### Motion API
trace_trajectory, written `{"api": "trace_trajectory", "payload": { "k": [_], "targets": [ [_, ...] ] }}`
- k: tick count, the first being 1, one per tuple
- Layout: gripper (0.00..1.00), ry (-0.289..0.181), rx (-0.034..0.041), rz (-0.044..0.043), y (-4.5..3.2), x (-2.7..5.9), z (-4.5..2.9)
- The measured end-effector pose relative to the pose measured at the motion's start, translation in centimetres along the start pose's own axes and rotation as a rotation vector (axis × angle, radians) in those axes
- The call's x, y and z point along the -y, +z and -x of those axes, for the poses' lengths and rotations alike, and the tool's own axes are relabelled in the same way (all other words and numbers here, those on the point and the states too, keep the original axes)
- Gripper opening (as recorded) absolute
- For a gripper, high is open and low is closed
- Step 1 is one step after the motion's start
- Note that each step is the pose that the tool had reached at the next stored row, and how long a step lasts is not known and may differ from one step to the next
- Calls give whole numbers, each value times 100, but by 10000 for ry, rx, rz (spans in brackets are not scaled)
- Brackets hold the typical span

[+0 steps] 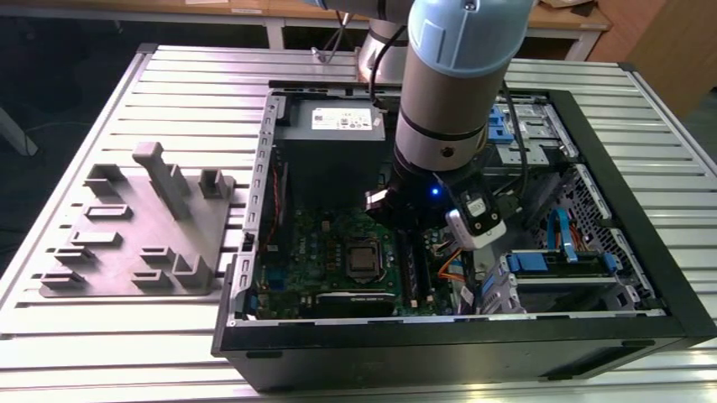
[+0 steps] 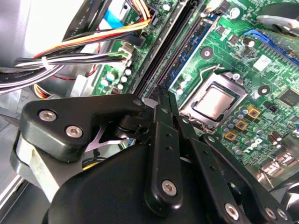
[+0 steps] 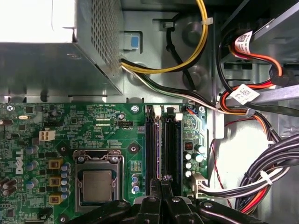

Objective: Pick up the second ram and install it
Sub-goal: 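Insert the second ram into the second slot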

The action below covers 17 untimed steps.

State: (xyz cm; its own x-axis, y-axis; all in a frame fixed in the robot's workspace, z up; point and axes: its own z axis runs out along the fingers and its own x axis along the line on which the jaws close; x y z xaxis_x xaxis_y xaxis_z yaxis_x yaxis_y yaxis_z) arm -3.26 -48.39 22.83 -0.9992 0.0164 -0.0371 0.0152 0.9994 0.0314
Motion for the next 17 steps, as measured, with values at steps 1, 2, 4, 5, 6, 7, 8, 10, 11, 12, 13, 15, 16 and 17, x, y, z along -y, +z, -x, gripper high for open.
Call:
{"api": "trace_trajectory", "payload": {
  "k": [1,2,4,5,6,7,8,10,11,12,13,15,16,17],
  "targets": [
    [8,1,0,1,1,0,0],
    [8,1,1,1,1,4,0],
    [8,2,1,1,1,7,0],
    [8,0,1,1,1,7,0],
    [8,1,0,1,1,7,0],
    [8,0,0,0,0,8,0],
    [8,0,0,0,1,8,0],
    [8,1,2,1,5,9,0],
    [8,0,1,-1,5,9,0],
    [8,0,1,-1,6,9,0],
    [8,0,1,0,7,9,0],
    [8,0,2,0,7,9,0],
    [8,1,2,2,8,9,0],
    [8,0,2,8,10,9,0]
  ]
}}
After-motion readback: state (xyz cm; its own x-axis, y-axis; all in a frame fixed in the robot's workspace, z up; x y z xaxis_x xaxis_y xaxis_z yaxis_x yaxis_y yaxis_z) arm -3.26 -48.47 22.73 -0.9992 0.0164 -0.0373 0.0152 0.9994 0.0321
